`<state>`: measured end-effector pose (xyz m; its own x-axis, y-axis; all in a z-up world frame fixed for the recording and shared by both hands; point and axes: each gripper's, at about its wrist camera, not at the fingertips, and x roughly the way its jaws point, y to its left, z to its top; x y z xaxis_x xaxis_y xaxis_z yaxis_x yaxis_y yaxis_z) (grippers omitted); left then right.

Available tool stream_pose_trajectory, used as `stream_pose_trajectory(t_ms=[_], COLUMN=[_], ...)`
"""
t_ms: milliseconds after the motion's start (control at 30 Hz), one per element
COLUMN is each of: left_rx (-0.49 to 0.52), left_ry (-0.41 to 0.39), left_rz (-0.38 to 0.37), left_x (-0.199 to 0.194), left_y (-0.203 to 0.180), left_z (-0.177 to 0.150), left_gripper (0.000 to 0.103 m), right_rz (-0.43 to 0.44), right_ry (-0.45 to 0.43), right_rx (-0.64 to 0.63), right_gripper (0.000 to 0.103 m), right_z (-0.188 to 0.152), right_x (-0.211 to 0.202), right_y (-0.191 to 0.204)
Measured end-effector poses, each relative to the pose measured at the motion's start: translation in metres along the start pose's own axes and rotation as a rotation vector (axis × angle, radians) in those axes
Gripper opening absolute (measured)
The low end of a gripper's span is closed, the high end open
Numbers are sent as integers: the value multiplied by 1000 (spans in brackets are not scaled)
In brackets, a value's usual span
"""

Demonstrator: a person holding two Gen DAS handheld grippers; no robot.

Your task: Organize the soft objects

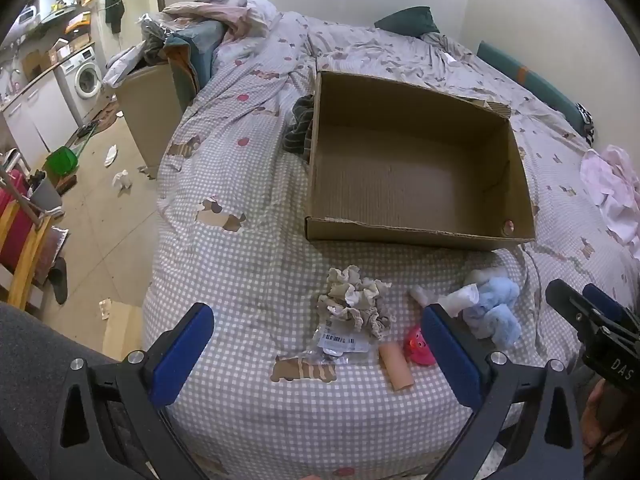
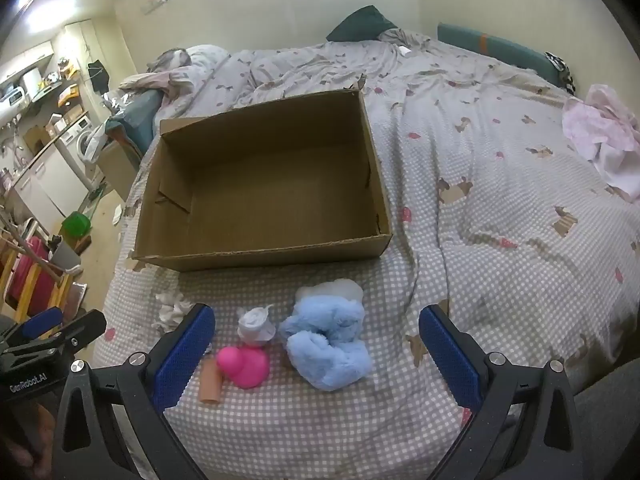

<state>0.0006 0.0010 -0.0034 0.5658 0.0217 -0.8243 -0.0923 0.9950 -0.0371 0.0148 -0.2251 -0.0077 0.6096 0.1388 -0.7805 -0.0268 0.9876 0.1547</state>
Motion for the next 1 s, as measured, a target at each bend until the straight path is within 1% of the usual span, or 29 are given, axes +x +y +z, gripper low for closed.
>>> stream_pose_trajectory(t_ms=[1000], left_rx=[9], left_ry=[-14], left_rz=[8], left_x=[-5], left_y=[-4], left_z=[1], left_gripper=[103], right_rz=[2], right_ry=[1], right_rx=[2], right_gripper=[103], right_z=[-1], right_x=[0], right_y=[1])
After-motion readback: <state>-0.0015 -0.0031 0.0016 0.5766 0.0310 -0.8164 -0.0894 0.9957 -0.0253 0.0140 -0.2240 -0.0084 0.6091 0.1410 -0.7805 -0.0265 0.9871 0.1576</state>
